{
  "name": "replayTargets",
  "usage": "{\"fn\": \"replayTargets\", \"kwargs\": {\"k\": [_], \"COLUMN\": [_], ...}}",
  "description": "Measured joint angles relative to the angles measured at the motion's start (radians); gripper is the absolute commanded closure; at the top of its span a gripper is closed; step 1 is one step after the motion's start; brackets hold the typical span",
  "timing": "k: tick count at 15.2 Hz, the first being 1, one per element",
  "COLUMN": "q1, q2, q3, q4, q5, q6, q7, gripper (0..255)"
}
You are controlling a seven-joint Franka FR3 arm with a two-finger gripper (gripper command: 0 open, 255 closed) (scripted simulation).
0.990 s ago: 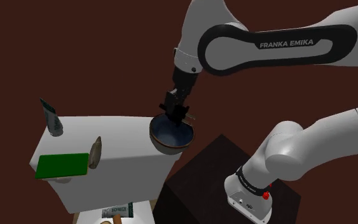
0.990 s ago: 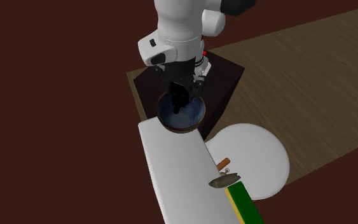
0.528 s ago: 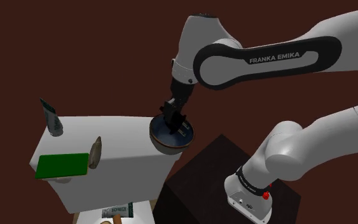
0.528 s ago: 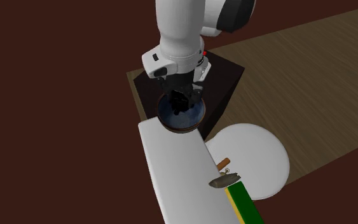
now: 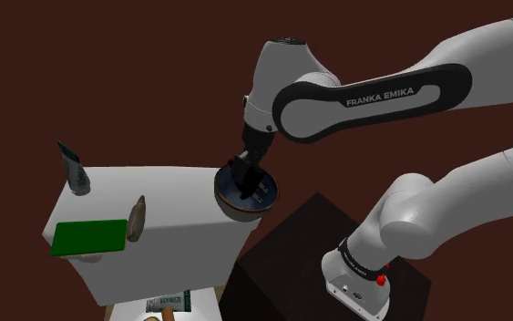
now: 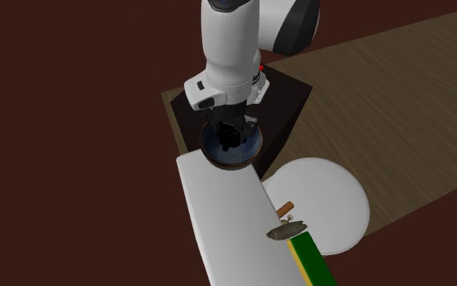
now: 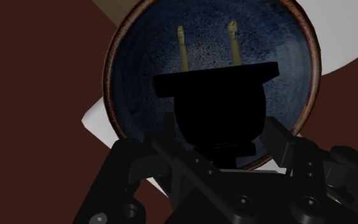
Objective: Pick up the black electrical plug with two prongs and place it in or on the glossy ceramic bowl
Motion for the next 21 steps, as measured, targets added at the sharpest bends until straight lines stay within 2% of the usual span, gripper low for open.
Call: {"fn": "replayTargets", "kwargs": {"k": [3,4,10,15,21], "q1": [0.000,0.000,0.000,0.000,-0.001], "q2": [0.001,0.001,0.001,-0.047,-0.054], "q3": [0.000,0.000,0.000,-0.016,-0.019], "q4": [0.000,0.000,0.000,0.079,0.089], "q5": [0.000,0.000,0.000,-0.005,-0.006], "q6": [0.001,0.001,0.002,-0.124,-0.141], "q7": [0.000,0.000,0.000,-0.001,-0.003], "gripper": [255,0,0,0,0]}}
